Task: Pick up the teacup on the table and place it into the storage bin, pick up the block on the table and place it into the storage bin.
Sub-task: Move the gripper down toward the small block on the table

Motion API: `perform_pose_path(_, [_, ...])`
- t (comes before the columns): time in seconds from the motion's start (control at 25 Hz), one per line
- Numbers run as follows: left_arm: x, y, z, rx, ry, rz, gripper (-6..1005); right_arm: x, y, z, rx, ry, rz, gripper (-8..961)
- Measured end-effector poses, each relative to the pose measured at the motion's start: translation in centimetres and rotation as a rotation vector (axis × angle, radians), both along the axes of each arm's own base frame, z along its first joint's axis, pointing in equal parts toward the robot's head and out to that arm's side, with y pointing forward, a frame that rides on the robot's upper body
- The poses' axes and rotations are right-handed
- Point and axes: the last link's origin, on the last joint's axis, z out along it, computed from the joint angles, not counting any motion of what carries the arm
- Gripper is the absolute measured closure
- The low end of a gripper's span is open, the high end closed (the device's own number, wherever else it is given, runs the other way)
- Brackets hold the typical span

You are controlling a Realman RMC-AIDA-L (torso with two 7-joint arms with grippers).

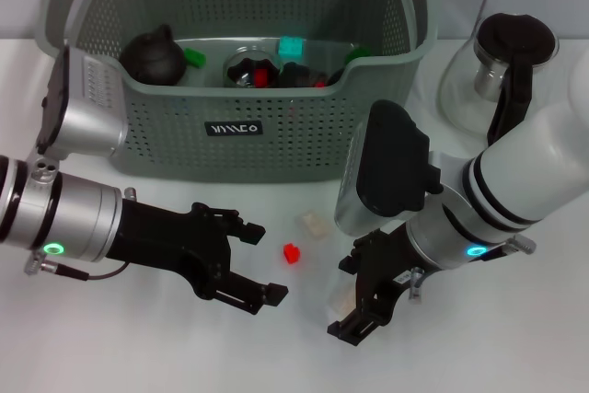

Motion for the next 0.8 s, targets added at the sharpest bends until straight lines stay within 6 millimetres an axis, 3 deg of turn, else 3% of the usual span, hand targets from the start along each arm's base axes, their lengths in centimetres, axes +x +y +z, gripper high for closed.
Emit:
perform_pose_path(0.52, [0.0,-0.1,-0.1,0.000,-0.002,-0.005,50,0.6,0.3,-0.2,0.064,0.003,-0.103,36])
perform_pose_path(0.8, [-0.3,-0.2,-0.3,-0.011,-0.005,0.001,62,1.4,0.3,-0.6,0.076,-0.006,-0.123,129])
